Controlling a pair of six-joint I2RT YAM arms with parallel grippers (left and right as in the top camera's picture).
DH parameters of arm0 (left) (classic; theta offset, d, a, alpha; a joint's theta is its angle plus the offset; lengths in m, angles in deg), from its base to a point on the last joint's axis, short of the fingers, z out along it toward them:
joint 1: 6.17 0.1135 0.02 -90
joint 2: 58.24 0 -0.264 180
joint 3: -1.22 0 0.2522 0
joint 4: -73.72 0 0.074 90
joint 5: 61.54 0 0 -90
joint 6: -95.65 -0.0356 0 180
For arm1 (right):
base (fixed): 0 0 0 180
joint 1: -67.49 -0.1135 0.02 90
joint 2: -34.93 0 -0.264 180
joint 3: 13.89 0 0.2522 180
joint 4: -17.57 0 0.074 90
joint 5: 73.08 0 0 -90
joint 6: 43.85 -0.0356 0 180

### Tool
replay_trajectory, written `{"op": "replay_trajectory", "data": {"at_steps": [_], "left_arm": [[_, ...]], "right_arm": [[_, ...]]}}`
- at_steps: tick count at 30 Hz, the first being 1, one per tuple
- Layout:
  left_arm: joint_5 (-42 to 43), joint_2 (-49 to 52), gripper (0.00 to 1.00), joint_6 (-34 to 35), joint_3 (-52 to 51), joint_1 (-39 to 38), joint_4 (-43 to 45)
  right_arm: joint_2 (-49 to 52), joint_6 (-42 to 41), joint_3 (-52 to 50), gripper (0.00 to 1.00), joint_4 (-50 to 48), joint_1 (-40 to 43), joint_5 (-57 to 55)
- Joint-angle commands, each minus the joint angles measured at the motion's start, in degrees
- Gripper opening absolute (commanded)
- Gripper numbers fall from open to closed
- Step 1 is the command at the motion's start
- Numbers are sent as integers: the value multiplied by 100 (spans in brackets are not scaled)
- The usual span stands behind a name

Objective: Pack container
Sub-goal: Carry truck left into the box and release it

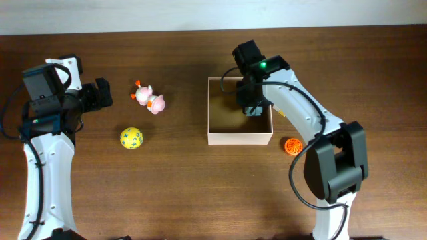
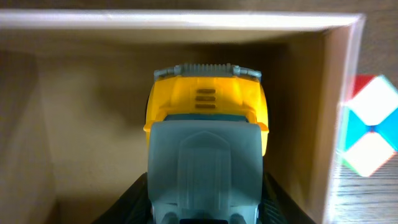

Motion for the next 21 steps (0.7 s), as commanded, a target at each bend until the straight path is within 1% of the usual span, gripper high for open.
{"op": "replay_trajectory", "data": {"at_steps": [1,2,3,7,8,9,10,13,21], "left_arm": [[-39,52,99,-87,111,20,15],[-39,52,99,-87,111,20,15],[-39,52,99,-87,111,20,15],[-39,52,99,-87,111,20,15],[-39,52,99,-87,111,20,13],[-39,52,99,-87,111,20,13],[-39,52,99,-87,111,20,15],[-39,52,99,-87,111,20,15],[-39,52,99,-90,111,20,13]], "right_arm": [[59,-179,-37,36,-118,-15,15],[59,-179,-37,43,-177,-15,17],[59,-177,-35,45,-219,-15,15],[57,-177,-35,51,-243,-11,13],[57,-175,-35,66,-258,-11,13],[48,-173,-31,76,-269,-11,9],[46,-173,-28,80,-278,-11,-37],[-35,-173,-20,84,-275,-11,-170],[-756,306,146,85,-188,-20,-155]]}}
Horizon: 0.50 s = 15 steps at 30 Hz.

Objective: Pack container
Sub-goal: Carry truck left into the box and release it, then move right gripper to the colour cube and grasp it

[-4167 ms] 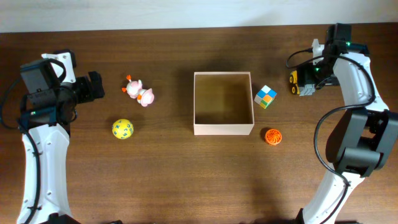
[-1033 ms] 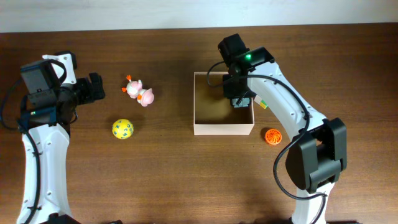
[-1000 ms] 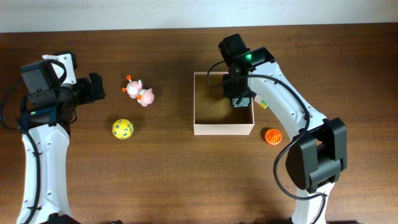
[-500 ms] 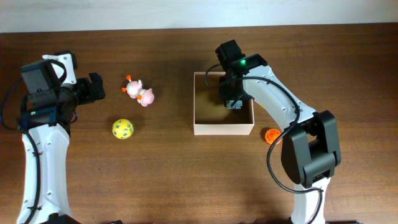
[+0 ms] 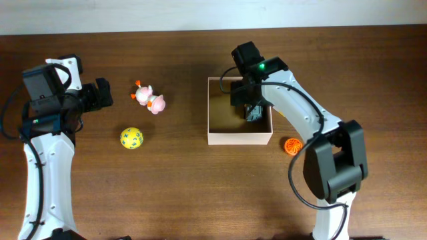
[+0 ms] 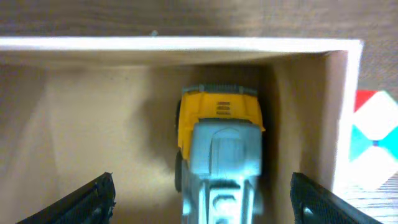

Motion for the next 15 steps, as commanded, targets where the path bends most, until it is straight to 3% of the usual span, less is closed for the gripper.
{"op": "replay_trajectory", "data": {"at_steps": [1,9,15], "left_arm": [[-39,52,99,-90,111,20,13],[-39,52,99,-87,111,20,13],[-39,52,99,-87,111,20,-120]], "right_arm": [[-763,225,247,87,114,-17,-105],[-1928,516,592,99,575,175,-131],[-2245,516,592,99,881,1193,-7]]}}
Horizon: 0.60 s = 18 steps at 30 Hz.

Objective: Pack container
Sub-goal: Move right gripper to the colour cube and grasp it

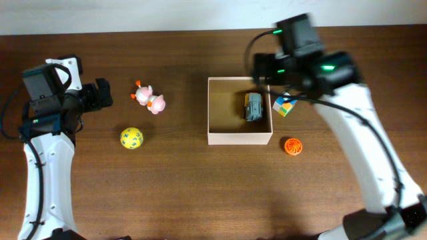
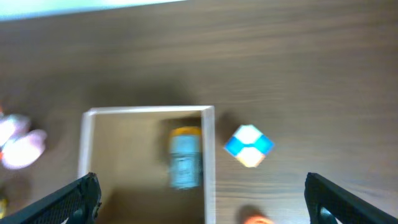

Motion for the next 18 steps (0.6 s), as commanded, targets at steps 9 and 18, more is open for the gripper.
{"op": "replay_trajectory", "data": {"at_steps": [9,18], "left_arm": [[-39,52,99,-87,111,20,-44],[-39,52,99,-87,111,20,-46]], "right_arm": [[929,1598,-13,99,595,1530,461],[2334,3261,-13,89,780,1530,848]]}}
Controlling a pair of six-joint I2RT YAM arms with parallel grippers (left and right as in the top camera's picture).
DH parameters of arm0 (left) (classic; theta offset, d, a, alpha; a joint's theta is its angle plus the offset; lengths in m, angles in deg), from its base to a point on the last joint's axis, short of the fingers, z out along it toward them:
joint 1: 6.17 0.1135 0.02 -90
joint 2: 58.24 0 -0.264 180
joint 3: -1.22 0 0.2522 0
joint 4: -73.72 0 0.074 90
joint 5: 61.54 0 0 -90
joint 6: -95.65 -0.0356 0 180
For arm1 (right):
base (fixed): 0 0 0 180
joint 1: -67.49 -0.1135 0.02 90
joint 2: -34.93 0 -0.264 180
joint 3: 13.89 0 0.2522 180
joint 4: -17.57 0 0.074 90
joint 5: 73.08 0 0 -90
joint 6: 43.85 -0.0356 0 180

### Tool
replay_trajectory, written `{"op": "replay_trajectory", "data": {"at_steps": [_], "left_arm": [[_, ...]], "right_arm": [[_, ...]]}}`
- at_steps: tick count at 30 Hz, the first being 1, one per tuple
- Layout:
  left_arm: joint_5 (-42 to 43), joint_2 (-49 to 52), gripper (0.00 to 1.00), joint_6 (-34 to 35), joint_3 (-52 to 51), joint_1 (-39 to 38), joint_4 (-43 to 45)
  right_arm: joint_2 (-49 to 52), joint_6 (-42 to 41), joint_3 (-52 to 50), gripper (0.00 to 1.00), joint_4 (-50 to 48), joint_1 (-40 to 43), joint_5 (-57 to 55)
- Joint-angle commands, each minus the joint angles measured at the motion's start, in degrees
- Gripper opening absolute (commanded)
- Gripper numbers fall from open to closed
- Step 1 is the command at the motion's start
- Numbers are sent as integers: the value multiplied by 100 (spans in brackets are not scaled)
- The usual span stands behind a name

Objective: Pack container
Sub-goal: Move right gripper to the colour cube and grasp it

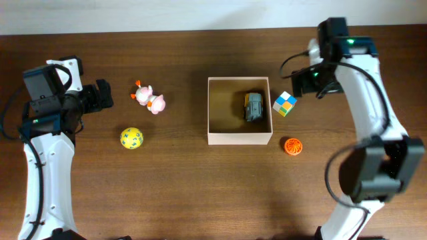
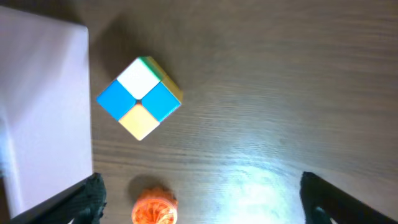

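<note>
An open white box [image 1: 239, 139] stands mid-table with a grey and yellow toy truck [image 1: 253, 107] lying inside, near its right wall. A multicoloured cube [image 1: 285, 104] [image 2: 139, 98] sits just right of the box, and an orange ball [image 1: 291, 146] [image 2: 154, 208] lies nearer the front. My right gripper [image 1: 313, 83] [image 2: 202, 199] hangs open and empty above the table, right of the cube. At the far left is my left gripper [image 1: 100, 95], with nothing near its fingers.
A pink toy [image 1: 149, 99] and a yellow ball [image 1: 131, 138] lie on the table left of the box. The box's outer right wall [image 2: 43, 112] fills the left of the right wrist view.
My right gripper has moved from above the box's back right corner to the right, over the table beyond the cube. The truck stays in the box. The left arm is unchanged.
My right gripper was down inside the box, shut on the toy truck. Then it stood open with the truck resting on the box floor. It was then high above the box, and now it is to the right of the cube.
</note>
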Motion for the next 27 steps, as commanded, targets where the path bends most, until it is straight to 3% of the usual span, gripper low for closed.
{"op": "replay_trajectory", "data": {"at_steps": [1,10,27], "left_arm": [[-39,52,99,-87,111,20,-7],[-39,52,99,-87,111,20,-9],[-37,52,99,-87,111,20,-26]], "right_arm": [[400,769,-26,86,22,-13,282],[938,1762,-26,82,-66,-26,1233],[1047,1869,-26,83,-474,-168,1084]]}}
